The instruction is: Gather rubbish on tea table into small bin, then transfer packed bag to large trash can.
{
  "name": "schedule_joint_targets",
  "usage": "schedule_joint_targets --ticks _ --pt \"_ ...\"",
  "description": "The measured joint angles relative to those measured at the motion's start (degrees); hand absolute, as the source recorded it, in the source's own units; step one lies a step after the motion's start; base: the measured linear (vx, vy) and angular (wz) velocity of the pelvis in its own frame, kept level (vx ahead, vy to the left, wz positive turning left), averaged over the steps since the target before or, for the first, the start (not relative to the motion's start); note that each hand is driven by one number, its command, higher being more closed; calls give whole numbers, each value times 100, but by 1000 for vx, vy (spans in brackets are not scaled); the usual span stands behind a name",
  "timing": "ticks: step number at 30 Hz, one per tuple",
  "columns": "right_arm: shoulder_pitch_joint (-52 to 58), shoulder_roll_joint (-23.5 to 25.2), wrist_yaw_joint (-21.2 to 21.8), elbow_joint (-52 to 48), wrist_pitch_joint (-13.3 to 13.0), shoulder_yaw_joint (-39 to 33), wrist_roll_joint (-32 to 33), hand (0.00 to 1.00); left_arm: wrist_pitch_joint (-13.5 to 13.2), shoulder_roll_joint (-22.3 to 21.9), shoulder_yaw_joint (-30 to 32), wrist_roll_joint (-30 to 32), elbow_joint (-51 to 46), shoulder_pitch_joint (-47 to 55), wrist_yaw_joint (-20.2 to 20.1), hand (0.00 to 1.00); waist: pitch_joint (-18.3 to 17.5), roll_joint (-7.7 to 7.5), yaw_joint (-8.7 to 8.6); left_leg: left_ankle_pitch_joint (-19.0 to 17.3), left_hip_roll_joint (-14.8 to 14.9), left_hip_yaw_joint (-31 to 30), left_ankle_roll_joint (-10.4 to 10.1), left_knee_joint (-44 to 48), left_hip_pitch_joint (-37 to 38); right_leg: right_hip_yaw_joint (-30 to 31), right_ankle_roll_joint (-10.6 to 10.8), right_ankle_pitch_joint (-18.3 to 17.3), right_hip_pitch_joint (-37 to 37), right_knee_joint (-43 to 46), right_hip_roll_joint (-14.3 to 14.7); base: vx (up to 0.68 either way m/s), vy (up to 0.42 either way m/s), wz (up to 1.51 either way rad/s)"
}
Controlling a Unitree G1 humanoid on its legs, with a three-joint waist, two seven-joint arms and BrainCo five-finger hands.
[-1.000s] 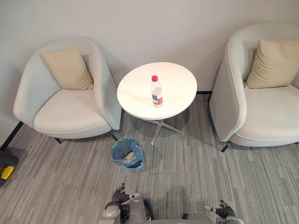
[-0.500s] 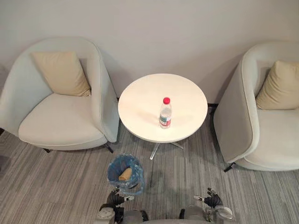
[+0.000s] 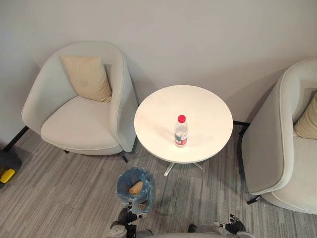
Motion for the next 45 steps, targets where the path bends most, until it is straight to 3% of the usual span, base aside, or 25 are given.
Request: schedule_joint_targets --ticks 9,11,12,14,16,19,28,33,41,45 --pt "23 14 -118 -25 -9 74 -133 0 -4 27 -7 187 25 10 6 0 -66 -42 2 224 -113 -300 54 -329 -9 -210 117 366 268 -641 -12 -105 27 20" --pt "-128 -278 -87 -9 59 -10 -184 0 7 144 -1 245 34 23 -13 0 -84 -85 7 260 -110 -328 45 -463 13 -217 114 362 274 -676 2 -108 -10 10" --pt "-159 -651 96 -164 103 53 -132 0 17 246 -10 257 33 40 -65 0 -114 -35 0 234 -111 -349 21 -521 30 -174 114 357 300 -737 30 -60 -2 9" --pt "139 -961 256 -1008 125 58 48 0 11 357 -11 257 32 123 -130 0 -123 -21 1 232 -107 -401 19 -528 10 -160 114 357 304 -779 30 -21 5 15" --pt "438 -1005 270 -2124 17 257 274 0 18 504 -11 246 29 344 -129 0 -144 -62 -17 231 -56 -392 18 -522 -39 -132 112 357 272 -807 84 23 -17 0" --pt "506 -869 367 -2758 -104 460 347 0 18 542 -13 233 16 413 -150 0 -218 -97 9 254 16 -323 -2 -521 -133 -49 58 322 116 -734 152 74 -52 -13" --pt "-8 -976 219 -2837 -340 436 149 0 -36 591 -21 230 -215 514 -222 0 -320 -146 6 377 4 -278 -128 -518 -77 -31 -37 204 96 -534 128 100 -9 0" --pt "-438 -1045 59 -3436 -444 722 -160 0 -75 578 -134 230 -264 545 -219 0 -322 -151 163 516 -35 -271 -146 -523 -133 -45 -44 209 92 -565 133 -8 -8 7" --pt "-788 -1042 9 -3507 -535 972 -224 0 -145 572 -170 229 -264 761 -216 0 -319 -131 174 534 33 -300 -121 -687 -240 -162 -127 301 -16 -628 188 -71 7 8" --pt "-1056 -1049 -12 -3507 -538 1194 -224 0 -153 571 -214 229 -266 746 -216 0 -275 -48 173 532 27 -296 -119 -701 -336 -156 -85 335 -135 -615 181 -51 10 -2"
